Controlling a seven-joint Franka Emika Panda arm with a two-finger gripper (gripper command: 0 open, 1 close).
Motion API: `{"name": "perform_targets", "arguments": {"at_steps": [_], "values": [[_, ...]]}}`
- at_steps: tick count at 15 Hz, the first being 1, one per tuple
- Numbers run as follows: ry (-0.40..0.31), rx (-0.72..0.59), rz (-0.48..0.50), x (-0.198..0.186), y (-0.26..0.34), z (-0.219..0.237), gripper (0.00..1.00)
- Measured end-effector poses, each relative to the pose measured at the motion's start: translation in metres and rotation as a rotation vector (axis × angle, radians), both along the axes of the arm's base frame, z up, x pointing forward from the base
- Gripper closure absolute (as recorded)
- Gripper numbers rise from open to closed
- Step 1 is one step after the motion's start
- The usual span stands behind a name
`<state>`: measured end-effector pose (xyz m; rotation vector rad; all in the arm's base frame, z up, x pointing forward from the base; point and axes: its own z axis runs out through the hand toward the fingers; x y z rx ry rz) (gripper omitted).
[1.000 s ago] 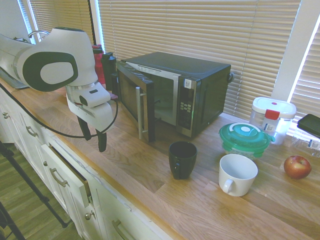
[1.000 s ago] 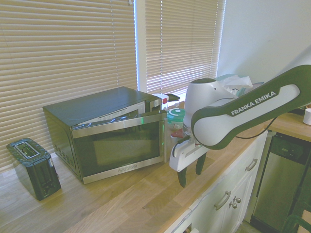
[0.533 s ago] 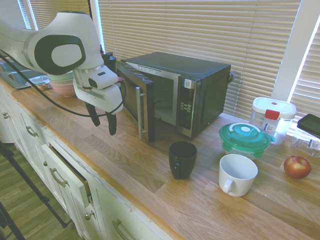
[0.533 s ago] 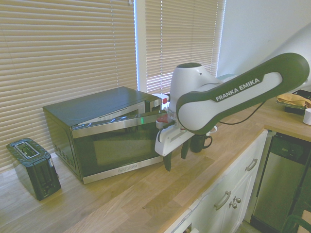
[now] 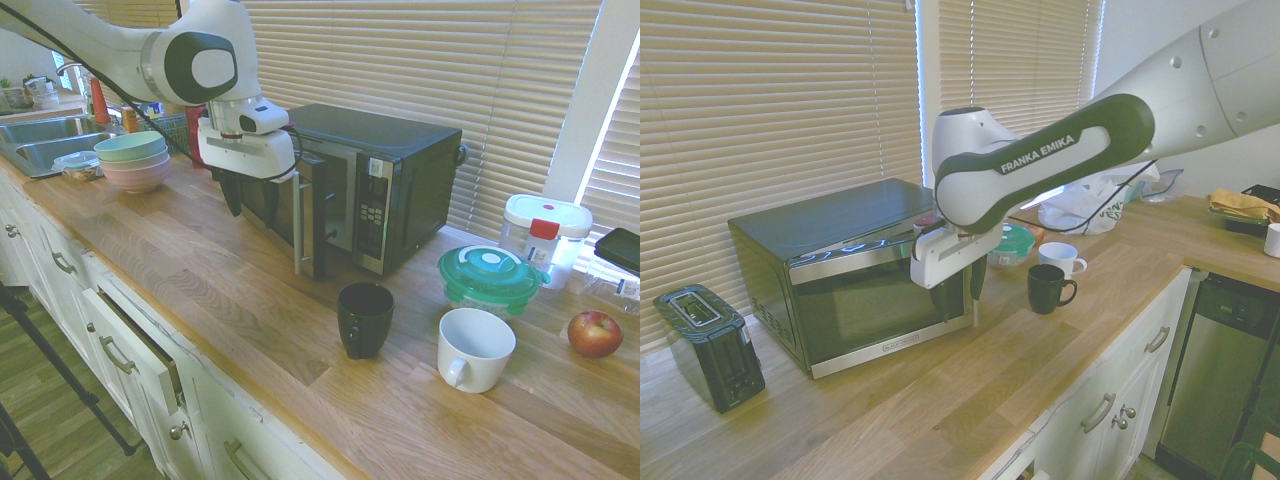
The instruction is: Close the microwave
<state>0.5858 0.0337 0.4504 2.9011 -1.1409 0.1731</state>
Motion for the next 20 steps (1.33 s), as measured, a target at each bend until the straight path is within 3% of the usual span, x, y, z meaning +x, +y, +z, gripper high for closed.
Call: {"name": "perform_targets", "arguments": {"at_steps": [7,10,15,20], "values": [[-0.011,-0.013,-0.015,0.076,-0.040,0.023,0.00],[0.024,-0.015,-0.015,0.100,-0.046,0.020,0.00],[0.048,-0.014,-0.020,0.103,-0.044,0.032,0.00],[-0.009,-0.007,0.006,0.080,-0.037,0.015,0.00]]}}
